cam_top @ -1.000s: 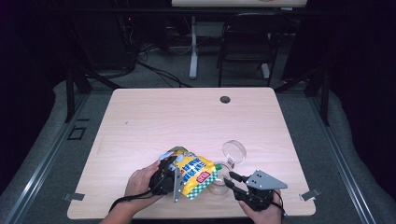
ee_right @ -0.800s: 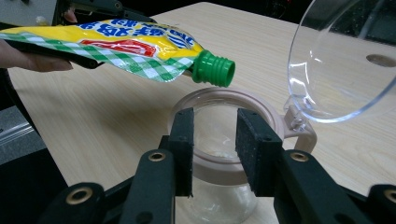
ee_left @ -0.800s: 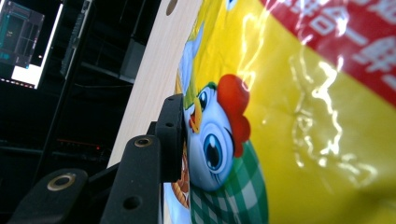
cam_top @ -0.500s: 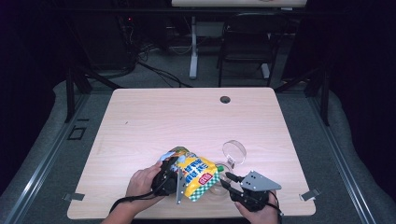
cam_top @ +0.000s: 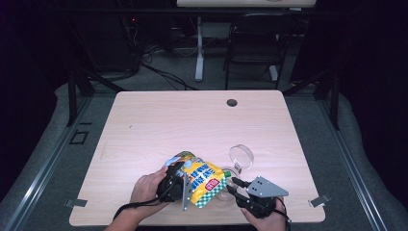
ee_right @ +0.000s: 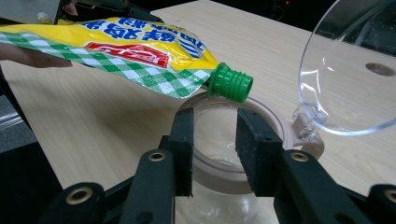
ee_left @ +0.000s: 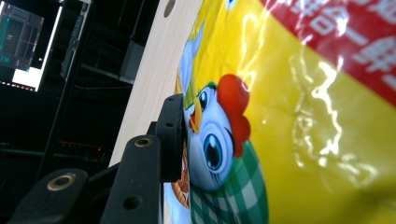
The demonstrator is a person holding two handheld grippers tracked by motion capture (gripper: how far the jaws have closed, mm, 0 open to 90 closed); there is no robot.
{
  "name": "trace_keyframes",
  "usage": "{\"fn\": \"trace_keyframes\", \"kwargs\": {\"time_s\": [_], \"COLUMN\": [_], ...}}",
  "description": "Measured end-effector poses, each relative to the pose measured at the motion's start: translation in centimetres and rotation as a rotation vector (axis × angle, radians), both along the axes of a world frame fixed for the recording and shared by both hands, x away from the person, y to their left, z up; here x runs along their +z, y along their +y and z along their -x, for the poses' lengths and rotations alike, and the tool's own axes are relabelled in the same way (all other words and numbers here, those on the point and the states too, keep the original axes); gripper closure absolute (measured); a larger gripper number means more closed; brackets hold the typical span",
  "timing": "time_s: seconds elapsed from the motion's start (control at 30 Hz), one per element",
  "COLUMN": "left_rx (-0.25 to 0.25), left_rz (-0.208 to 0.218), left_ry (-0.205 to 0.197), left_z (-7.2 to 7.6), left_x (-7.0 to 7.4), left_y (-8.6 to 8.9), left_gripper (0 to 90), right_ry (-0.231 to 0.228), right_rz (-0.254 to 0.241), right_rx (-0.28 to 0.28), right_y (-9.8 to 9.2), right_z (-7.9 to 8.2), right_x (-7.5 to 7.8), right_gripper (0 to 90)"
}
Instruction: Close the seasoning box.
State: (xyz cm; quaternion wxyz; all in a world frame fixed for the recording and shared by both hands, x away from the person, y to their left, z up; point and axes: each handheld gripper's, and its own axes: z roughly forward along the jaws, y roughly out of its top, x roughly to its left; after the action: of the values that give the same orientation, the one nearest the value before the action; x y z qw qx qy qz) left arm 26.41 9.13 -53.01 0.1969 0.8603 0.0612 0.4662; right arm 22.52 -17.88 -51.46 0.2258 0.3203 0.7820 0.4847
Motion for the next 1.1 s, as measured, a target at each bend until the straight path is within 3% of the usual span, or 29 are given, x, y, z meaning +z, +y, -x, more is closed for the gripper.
{"fn": "trace_keyframes", "kwargs": {"time_s": [0.27, 0.67, 1.1], "left_rx": [-0.002, -0.003, 0.003], "left_rz": [-0.005, -0.010, -0.012], "left_ry": [-0.007, -0.008, -0.003], "left_z": [0.1, 0.0, -0.1], "left_x": [0.1, 0.3, 0.2], "left_y": [-0.2, -0.5, -0.3], "left_gripper": [63.2, 63.3, 63.2], "right_ry": [-0.018, -0.057, -0.091], "right_rz": [0.007, 0.073, 0.088], "right_rx": [0.002, 0.010, -0.010], "right_y": [0.4, 1.1, 0.9], "right_z": [0.0, 0.3, 0.3], "right_x": [0.1, 0.2, 0.4], "right_gripper": [68.1, 68.2, 68.1]}}
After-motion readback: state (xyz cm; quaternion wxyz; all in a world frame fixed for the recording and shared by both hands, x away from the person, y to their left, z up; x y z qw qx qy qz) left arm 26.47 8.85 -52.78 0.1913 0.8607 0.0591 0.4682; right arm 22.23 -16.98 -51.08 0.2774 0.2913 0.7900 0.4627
